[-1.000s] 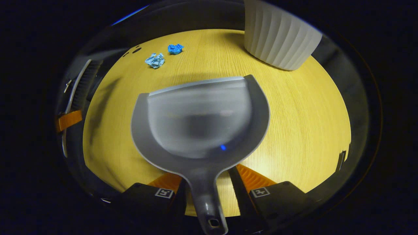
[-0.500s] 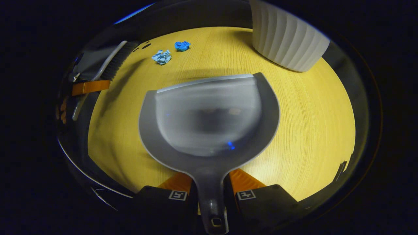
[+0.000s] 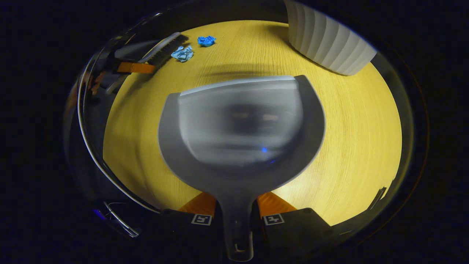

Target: Pick up the small broom and dustpan from the desktop, sweep the trash into the dustpan with the broom, and then empty the trash into the garbage bin.

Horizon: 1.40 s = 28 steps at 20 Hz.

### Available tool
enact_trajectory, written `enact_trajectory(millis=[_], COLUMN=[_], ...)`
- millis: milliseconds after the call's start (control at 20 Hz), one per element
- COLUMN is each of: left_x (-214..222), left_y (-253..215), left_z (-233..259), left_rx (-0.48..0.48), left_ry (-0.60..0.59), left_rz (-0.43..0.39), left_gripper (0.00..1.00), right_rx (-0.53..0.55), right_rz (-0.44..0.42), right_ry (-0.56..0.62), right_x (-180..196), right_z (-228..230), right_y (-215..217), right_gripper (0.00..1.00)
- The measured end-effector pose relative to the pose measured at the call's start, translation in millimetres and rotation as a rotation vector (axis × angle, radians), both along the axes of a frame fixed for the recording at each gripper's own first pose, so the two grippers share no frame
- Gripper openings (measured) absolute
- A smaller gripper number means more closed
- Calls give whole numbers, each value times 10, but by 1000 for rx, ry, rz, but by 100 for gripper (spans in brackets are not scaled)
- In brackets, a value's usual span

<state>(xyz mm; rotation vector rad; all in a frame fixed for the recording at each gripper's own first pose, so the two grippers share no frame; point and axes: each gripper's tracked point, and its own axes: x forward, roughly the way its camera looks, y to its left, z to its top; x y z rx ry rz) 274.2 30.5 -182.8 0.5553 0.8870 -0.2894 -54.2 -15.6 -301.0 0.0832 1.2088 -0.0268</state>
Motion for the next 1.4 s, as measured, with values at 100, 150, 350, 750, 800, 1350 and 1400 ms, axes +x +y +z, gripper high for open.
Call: enact_trajectory(millis=[100, 150, 350, 750, 800, 1350, 1400], left_x=[130, 174, 356, -73, -168, -1310, -1360], left_y=[-122, -171, -371, -923, -989, -1312, -1316], left_z=[-14, -26, -50, -141, -156, -410, -402], left_rx=[54, 88, 210, 209, 190, 68, 48], left_ry=[13, 25, 37, 97, 114, 241, 259], left_rz=[-42, -61, -171, -365, -371, -338, -319], left_gripper=[24, 24, 24, 21, 24, 24, 24], right_rx=[-10, -13, -19, -33, -31, -21, -20], right_rz=[29, 43, 67, 98, 99, 138, 151], right_ry=[-8, -11, -15, -44, -43, -60, -65], right_x=[-26, -34, -59, -83, -88, -51, -45], right_z=[64, 75, 76, 51, 38, -4, -4], right_y=[-52, -72, -182, -235, -246, -280, -288], right_gripper=[36, 36, 36, 36, 36, 36, 35])
